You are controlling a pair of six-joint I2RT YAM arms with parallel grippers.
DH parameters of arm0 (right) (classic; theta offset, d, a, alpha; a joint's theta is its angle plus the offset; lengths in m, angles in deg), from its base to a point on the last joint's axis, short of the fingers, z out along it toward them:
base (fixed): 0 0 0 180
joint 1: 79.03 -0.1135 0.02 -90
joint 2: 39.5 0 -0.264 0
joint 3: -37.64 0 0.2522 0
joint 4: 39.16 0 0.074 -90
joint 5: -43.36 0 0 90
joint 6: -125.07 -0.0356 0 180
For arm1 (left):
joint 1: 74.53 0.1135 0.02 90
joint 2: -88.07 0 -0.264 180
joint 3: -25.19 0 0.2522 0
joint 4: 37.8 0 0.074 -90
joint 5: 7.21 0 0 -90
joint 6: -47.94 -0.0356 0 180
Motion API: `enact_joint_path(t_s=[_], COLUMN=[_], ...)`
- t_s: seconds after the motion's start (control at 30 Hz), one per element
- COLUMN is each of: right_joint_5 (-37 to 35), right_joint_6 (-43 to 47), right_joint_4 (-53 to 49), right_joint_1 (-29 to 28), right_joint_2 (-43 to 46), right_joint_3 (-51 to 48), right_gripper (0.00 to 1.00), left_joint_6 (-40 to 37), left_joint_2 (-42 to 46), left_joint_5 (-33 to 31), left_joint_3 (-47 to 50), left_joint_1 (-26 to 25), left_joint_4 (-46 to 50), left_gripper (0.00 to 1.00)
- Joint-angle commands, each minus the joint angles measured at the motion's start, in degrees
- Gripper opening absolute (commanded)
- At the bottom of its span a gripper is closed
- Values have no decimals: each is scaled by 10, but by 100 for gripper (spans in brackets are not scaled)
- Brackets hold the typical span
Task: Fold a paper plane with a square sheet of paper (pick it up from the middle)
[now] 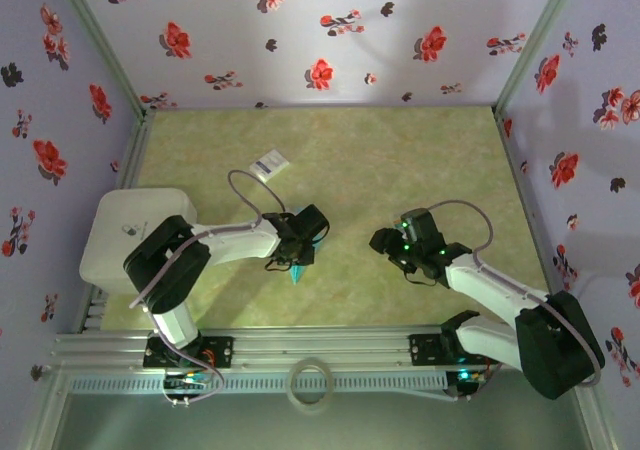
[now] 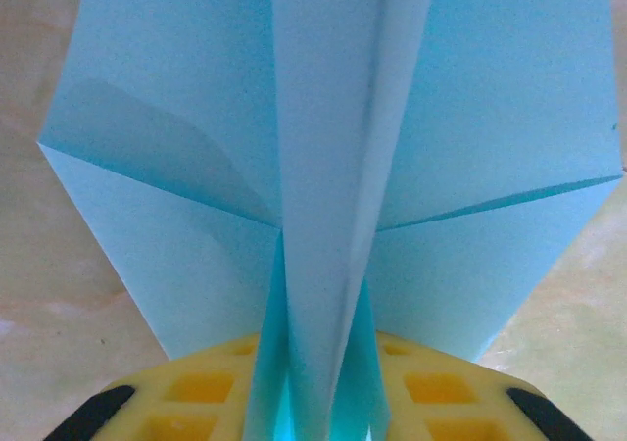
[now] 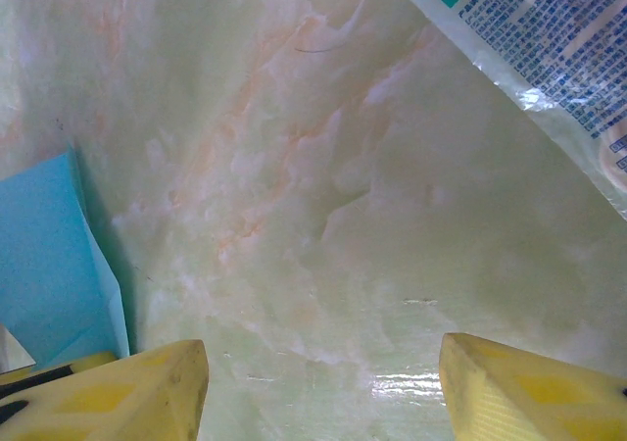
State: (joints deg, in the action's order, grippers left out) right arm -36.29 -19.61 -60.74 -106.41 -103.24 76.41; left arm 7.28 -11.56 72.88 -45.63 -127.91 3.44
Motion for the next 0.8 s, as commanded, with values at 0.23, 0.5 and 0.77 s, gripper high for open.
enact_joint_path(t_s=[0.23,0.5,0.77], right_joint_5=[-6,-5,2], right_joint_6=[-3,-2,2], right_joint_4=[-11,-13,-16], right_joint_1=[5,9,16], right_joint_2=[16,21,29], right_joint_3=[-12,-14,-15], right_gripper=[65,65,65], left_joint_6=[22,61,102], left_joint_2=[-38,-58,-84], left_joint_5=[4,1,-11], left_joint_3=[-14,-26,-49], left_joint_1=[-5,-8,-22], left_joint_4=[14,20,43], left_gripper=[30,34,36])
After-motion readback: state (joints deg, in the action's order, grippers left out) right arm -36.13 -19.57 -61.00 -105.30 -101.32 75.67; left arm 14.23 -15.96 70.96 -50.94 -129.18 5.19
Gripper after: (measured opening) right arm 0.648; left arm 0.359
